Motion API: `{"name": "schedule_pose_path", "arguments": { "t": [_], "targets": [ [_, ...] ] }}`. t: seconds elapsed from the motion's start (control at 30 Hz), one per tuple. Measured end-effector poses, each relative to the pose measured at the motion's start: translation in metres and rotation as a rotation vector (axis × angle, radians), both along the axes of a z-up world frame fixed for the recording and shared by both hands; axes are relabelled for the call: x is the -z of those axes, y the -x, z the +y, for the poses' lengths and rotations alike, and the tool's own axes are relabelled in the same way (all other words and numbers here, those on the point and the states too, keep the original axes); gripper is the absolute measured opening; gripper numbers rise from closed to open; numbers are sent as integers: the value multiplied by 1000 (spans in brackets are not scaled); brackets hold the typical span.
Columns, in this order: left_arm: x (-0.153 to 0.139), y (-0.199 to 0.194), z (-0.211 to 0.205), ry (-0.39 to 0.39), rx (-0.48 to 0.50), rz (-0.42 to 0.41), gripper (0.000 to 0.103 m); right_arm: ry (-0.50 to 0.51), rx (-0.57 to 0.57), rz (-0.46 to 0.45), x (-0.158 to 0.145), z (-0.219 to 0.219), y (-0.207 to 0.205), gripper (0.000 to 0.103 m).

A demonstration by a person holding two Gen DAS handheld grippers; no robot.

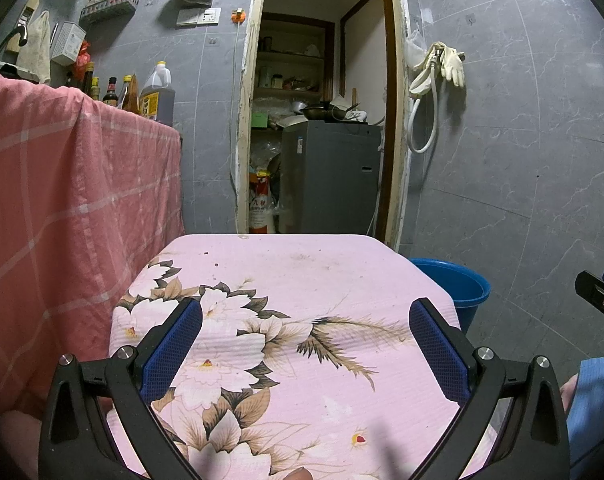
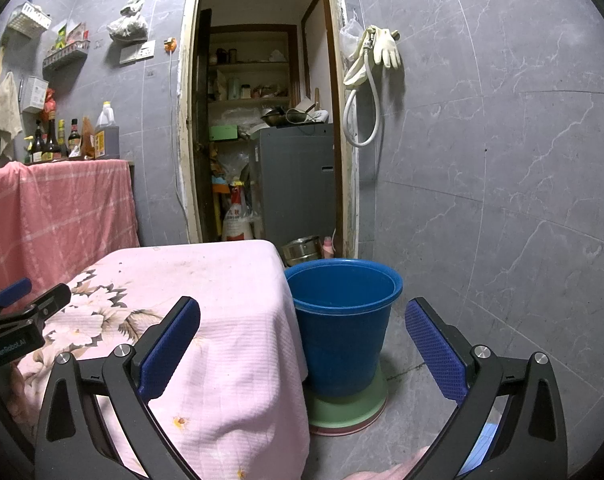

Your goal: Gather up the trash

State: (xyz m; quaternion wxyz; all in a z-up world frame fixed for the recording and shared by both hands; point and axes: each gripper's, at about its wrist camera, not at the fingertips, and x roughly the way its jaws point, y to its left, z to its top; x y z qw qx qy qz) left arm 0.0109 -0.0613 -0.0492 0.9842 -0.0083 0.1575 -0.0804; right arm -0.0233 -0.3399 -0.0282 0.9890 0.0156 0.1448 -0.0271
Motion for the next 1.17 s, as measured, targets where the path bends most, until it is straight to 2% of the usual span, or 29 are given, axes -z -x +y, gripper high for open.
{"name": "schedule_pose_path", "arguments": {
  "t": [1.17],
  "targets": [
    [6,-1,11,9,-38,18,101,-2,1,1,-1,1,0,103]
  ]
}}
